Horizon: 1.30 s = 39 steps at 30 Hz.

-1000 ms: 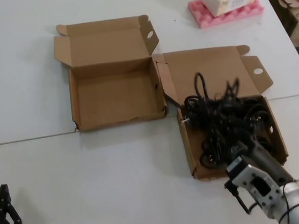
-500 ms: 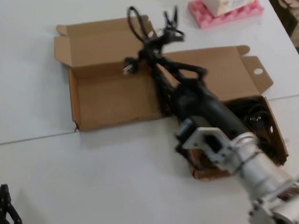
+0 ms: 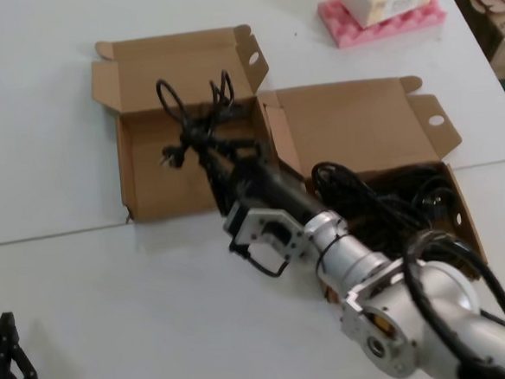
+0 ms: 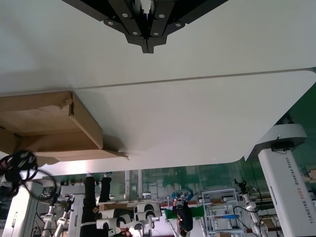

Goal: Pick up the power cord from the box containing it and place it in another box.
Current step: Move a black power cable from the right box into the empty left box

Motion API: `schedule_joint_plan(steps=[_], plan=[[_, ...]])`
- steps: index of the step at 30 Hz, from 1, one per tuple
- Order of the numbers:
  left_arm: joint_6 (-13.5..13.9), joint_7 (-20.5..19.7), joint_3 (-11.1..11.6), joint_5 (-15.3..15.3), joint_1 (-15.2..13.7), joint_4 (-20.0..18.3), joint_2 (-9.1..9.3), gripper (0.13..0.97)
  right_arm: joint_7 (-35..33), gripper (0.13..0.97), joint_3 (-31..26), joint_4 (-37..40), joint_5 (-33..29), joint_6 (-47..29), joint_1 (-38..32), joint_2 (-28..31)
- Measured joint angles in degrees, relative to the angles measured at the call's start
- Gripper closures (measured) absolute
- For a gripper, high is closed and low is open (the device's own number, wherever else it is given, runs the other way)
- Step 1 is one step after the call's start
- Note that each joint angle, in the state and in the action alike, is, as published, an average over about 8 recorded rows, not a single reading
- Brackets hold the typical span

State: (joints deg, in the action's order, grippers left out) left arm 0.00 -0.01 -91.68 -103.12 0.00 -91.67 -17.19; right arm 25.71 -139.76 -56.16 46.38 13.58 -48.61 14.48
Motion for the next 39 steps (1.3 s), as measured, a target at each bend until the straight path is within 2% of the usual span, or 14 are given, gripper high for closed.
schedule_joint_plan(steps=[8,13,18,23,26,32,39], plan=[[0.00,0.00,0.00,0.00,0.00,0.00,0.00,0.934,0.00,0.911,-13.29,19.63,3.97,9.04,-8.00,-6.16],[0.00,0.00,0.00,0.00,0.00,0.00,0.00,0.934,0.00,0.899,-16.61,29.98,5.77,13.16,-10.58,-10.59],[0.00,0.00,0.00,0.00,0.00,0.00,0.00,0.934,0.00,0.870,-17.59,33.17,8.49,14.55,-11.55,-12.11],[0.00,-0.01,0.00,0.00,0.00,0.00,0.00,0.934,0.00,0.864,-17.88,30.58,12.79,13.95,-11.81,-10.89],[0.00,-0.01,0.00,0.00,0.00,0.00,0.00,0.934,0.00,0.822,-17.93,26.35,16.97,12.68,-11.78,-8.84],[0.00,-0.02,0.00,0.01,0.00,0.00,0.00,0.934,0.00,0.752,-17.59,12.94,28.29,9.96,-11.88,-2.08],[0.00,-0.02,0.00,0.01,0.00,0.00,0.00,0.934,0.00,0.597,-12.50,-4.76,37.80,7.73,-11.38,6.85]])
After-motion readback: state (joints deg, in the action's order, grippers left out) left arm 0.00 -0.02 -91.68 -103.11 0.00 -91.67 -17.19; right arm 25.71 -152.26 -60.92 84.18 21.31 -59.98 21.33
